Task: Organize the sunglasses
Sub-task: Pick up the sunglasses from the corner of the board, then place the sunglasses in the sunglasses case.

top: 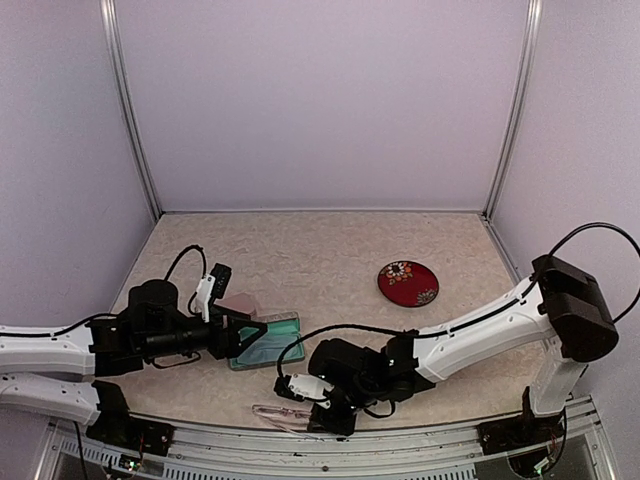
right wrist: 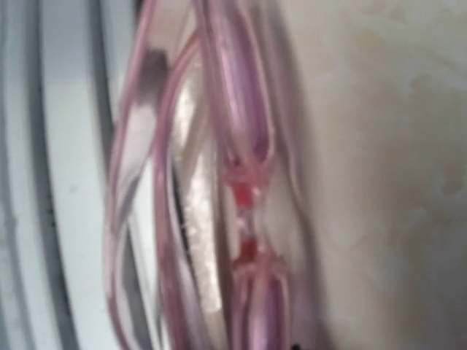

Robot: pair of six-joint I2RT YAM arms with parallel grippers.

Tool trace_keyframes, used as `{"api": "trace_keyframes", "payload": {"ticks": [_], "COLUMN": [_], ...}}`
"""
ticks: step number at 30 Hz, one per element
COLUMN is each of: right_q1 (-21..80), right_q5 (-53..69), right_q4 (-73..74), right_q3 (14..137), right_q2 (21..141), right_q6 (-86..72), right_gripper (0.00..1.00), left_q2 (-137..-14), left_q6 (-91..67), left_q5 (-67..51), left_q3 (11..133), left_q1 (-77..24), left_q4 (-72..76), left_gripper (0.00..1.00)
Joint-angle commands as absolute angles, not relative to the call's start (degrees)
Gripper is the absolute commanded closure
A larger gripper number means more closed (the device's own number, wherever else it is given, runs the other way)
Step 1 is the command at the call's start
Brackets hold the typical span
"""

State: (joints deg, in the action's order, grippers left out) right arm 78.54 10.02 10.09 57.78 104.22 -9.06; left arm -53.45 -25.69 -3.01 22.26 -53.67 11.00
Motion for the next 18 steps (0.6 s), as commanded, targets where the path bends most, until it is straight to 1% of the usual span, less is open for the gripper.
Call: {"api": "trace_keyframes", "payload": {"ticks": [1, 4, 11, 18], "right_q1": [79.74, 80.19, 80.31, 80.33], "right_q5": [4.94, 3.6, -0.61, -8.64], "right_q4": [11.74, 11.68, 11.58, 11.59], "right_q3": [59.26, 59.41, 59.46, 61.44], "right_q2": [105.3, 104.59, 100.85, 99.6], "right_q6": [-7.47, -6.59, -3.59, 1.87], "right_gripper": [0.7, 0.75, 0.82, 0.84], "left_q2": [-52.09, -51.58, -50.33, -49.56], "left_q6": [-26.8, -26.74, -26.12, -26.34], "left_q5": [-3.4, -3.01, -2.14, -1.64], "left_q3": [22.28, 22.62, 24.12, 24.59], "left_q1": [-52.09, -51.2, -49.05, -47.06], "left_q4": [10.06, 9.1, 6.85, 5.88], "left_gripper": [0.38, 0.37, 0.37, 0.37]}}
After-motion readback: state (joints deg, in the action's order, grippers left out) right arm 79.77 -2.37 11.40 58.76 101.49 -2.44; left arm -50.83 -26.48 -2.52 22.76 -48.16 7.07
